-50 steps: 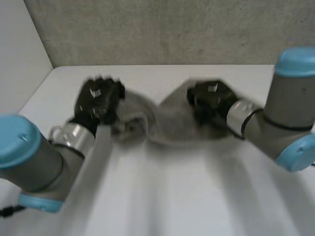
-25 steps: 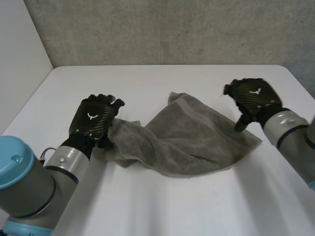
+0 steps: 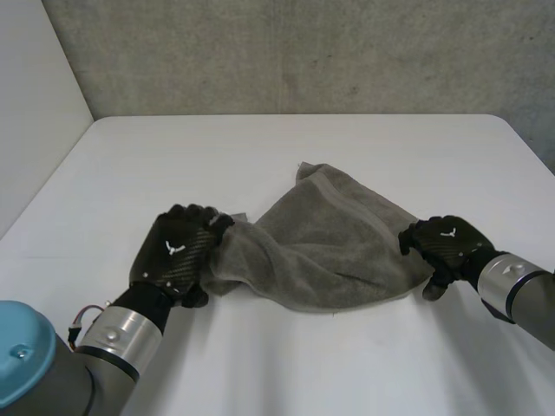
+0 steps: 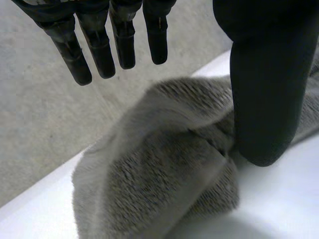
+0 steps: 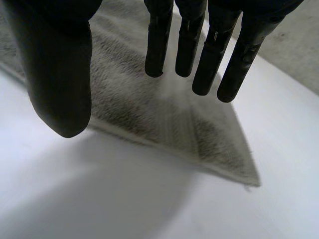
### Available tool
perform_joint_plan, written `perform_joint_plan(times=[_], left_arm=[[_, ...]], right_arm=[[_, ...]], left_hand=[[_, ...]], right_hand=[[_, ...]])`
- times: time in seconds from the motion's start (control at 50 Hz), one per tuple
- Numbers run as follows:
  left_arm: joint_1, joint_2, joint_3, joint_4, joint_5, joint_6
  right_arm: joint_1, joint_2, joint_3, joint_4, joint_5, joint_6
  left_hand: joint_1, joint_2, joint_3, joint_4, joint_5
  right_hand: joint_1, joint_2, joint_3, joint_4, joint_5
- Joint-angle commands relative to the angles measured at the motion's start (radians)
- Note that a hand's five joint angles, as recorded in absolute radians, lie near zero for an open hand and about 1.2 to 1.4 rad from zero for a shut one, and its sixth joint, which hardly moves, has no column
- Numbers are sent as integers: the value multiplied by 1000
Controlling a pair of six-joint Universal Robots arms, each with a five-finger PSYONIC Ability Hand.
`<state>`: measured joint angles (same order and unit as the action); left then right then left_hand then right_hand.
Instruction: Fold the towel.
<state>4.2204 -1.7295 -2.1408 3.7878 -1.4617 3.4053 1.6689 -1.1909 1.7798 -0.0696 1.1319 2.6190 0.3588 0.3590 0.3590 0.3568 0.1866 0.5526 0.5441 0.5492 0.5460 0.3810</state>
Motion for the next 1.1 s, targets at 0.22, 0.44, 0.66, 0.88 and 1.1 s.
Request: perform_joint_plan(times=[0.22,0.44,0.66,0.88,1.1], left_arm=[[-26,-143,27,112,0,166],[-30,-179,62,121,0,166],[-30,-200,84,122,0,164],[-49,-188,76,121,-3,158],[-68,-180,71,121,-2,157]], right_arm=[[9,79,3,-56,-3,7],[12,111,-19,-107,5,41],[22,125,-34,-119,8,67],[22,137,-40,-119,8,68],[12,111,-59,-119,11,118]], left_hand=[[66,66,66,68,64],[66,66,66,68,64],[81,81,81,83,78],[84,84,84,86,81],[98,98,98,100,96]], right_hand=[[26,34,29,32,23],[246,254,249,252,243],[205,213,208,211,202],[307,315,310,313,304],[844,852,847,850,841]])
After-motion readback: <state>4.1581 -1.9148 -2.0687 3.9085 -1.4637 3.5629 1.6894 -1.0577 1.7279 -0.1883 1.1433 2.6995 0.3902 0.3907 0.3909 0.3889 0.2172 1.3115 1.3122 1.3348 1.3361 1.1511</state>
